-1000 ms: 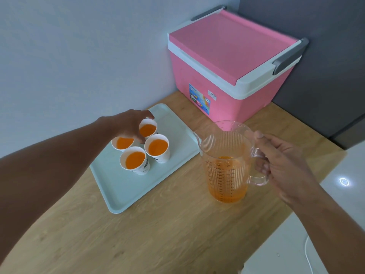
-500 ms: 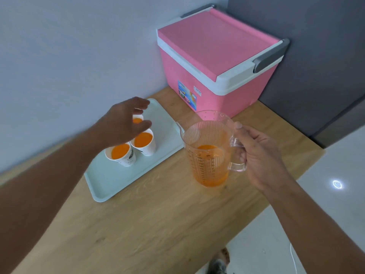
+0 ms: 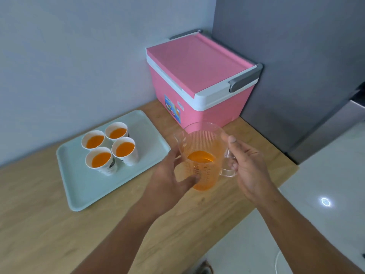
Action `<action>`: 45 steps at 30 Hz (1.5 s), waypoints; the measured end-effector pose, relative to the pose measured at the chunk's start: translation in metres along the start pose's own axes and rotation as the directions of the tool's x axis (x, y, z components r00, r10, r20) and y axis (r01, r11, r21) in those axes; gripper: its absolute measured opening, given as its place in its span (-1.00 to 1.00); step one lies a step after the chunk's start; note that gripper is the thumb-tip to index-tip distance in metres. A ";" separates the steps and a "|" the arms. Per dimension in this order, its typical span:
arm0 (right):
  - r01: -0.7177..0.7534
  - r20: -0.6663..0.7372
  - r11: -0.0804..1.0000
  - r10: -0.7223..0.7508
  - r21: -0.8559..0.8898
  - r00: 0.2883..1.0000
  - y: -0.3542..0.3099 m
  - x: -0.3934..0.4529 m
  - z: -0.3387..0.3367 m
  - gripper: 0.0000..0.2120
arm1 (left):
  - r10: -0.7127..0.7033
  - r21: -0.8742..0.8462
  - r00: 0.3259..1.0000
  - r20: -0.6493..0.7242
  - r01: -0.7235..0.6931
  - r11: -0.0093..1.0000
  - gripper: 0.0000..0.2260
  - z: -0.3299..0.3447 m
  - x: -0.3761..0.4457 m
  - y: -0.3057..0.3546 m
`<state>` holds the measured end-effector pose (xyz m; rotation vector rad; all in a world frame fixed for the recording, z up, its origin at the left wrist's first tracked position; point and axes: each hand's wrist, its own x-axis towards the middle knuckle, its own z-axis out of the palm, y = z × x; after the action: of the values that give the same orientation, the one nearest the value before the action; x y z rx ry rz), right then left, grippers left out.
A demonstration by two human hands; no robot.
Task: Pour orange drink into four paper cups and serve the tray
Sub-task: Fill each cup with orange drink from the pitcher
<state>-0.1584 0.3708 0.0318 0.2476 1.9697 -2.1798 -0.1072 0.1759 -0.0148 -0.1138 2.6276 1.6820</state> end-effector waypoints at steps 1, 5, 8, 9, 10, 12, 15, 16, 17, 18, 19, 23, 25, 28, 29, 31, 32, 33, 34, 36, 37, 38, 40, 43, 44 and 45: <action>-0.001 -0.006 1.000 0.001 -0.006 1.000 0.001 0.001 -0.003 -0.52 | 0.002 -0.010 1.000 -0.004 -0.002 1.000 -0.22 0.005 0.002 -0.002; -0.028 -0.042 0.999 0.026 -0.041 0.999 0.001 0.007 -0.016 -0.60 | -0.003 -0.016 1.000 0.001 0.003 1.000 -0.23 0.023 0.009 0.002; -0.011 -0.086 0.999 0.007 -0.042 0.996 0.003 0.015 -0.027 -0.70 | -0.014 -0.032 1.000 -0.025 0.013 0.999 -0.24 0.038 0.019 0.005; -0.006 -0.102 0.999 0.003 -0.036 0.995 0.004 0.020 -0.031 -0.67 | -0.017 -0.036 0.999 -0.031 0.016 0.999 -0.24 0.043 0.023 0.006; -0.009 -0.115 0.999 0.006 -0.031 0.993 0.004 0.026 -0.036 -0.66 | -0.019 -0.036 0.999 -0.031 0.018 0.999 -0.25 0.048 0.027 0.008; 0.007 -0.129 0.999 -0.011 -0.031 0.992 0.002 0.036 -0.045 -0.57 | -0.020 -0.036 0.999 -0.030 0.019 0.999 -0.25 0.058 0.038 0.013; 0.046 -0.130 0.998 -0.052 -0.048 0.990 0.003 0.056 -0.066 -0.19 | -0.019 -0.045 0.999 -0.033 0.018 0.999 -0.25 0.071 0.055 0.020; 0.057 -0.120 0.998 -0.060 -0.033 0.991 0.003 0.062 -0.072 -0.24 | -0.019 -0.041 0.999 -0.036 0.018 0.999 -0.24 0.075 0.060 0.022; 0.057 -0.105 0.998 -0.058 -0.016 0.993 0.001 0.068 -0.076 -0.37 | -0.024 -0.034 0.999 -0.043 0.022 0.999 -0.24 0.080 0.065 0.024; 0.047 -0.073 0.999 -0.048 -0.006 0.996 -0.001 0.075 -0.081 -0.50 | -0.031 -0.026 0.998 -0.052 0.029 0.999 -0.23 0.085 0.071 0.026; 0.042 -0.035 0.999 -0.042 -0.010 0.998 -0.003 0.083 -0.086 -0.59 | -0.041 -0.016 0.997 -0.058 0.040 0.999 -0.23 0.091 0.077 0.027; 0.008 0.013 1.000 -0.008 0.002 1.000 -0.008 0.117 -0.104 -0.74 | -0.067 0.012 0.994 -0.088 0.068 0.998 -0.24 0.113 0.097 0.034; 0.003 -0.004 1.000 -0.003 0.000 1.000 -0.006 0.133 -0.112 -0.74 | -0.092 0.019 0.990 -0.105 0.095 0.995 -0.24 0.122 0.106 0.037; 0.024 0.022 1.000 -0.023 -0.005 0.999 -0.003 0.154 -0.123 -0.59 | -0.104 0.045 0.986 -0.131 0.111 0.993 -0.23 0.135 0.120 0.041; 0.024 0.031 1.000 -0.024 -0.016 0.999 -0.002 0.159 -0.126 -0.59 | -0.106 0.052 0.984 -0.140 0.114 0.992 -0.23 0.139 0.123 0.041; 0.027 0.061 0.999 -0.026 -0.022 0.998 -0.003 0.168 -0.131 -0.66 | -0.106 0.066 0.980 -0.168 0.118 0.991 -0.22 0.146 0.128 0.042; 0.032 0.071 0.999 -0.030 -0.019 0.997 -0.003 0.172 -0.133 -0.65 | -0.102 0.078 0.978 -0.180 0.118 0.990 -0.22 0.149 0.130 0.043; 0.040 0.080 0.999 -0.039 -0.018 0.996 -0.003 0.176 -0.135 -0.63 | -0.095 0.092 0.977 -0.192 0.114 0.989 -0.22 0.151 0.132 0.043; 0.049 0.088 0.999 -0.047 -0.021 0.995 -0.002 0.180 -0.136 -0.59 | -0.088 0.104 0.976 -0.201 0.110 0.988 -0.21 0.153 0.134 0.043; 0.053 0.097 0.998 -0.051 -0.020 0.994 0.000 0.186 -0.139 -0.60 | -0.079 0.121 0.974 -0.213 0.107 0.987 -0.20 0.156 0.138 0.042; 0.054 0.100 0.998 -0.053 -0.011 0.994 0.001 0.190 -0.139 -0.64 | -0.076 0.129 0.972 -0.222 0.106 0.986 -0.20 0.156 0.139 0.042; 0.057 0.102 0.998 -0.056 0.000 0.993 0.001 0.192 -0.139 -0.68 | -0.073 0.134 0.971 -0.228 0.106 0.985 -0.20 0.157 0.140 0.041; 0.073 0.114 0.997 -0.073 0.006 0.991 0.002 0.195 -0.139 -0.71 | -0.070 0.140 0.971 -0.229 0.104 0.985 -0.20 0.157 0.141 0.041; 0.084 0.109 0.995 -0.078 -0.053 0.991 0.006 0.198 -0.141 -0.70 | -0.064 0.143 0.974 -0.219 0.097 0.985 -0.20 0.158 0.141 0.038; 0.097 0.105 0.991 -0.087 -0.089 0.991 0.008 0.197 -0.142 -0.65 | -0.058 0.147 0.977 -0.207 0.090 0.985 -0.21 0.157 0.140 0.037; 0.114 0.089 0.982 -0.102 -0.149 0.991 0.009 0.195 -0.143 -0.55 | -0.054 0.148 0.979 -0.195 0.084 0.985 -0.22 0.156 0.137 0.036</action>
<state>-0.3459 0.5063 -0.0402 0.0294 2.1377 -2.0505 -0.2500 0.3254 -0.0556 -0.3763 2.8431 1.5074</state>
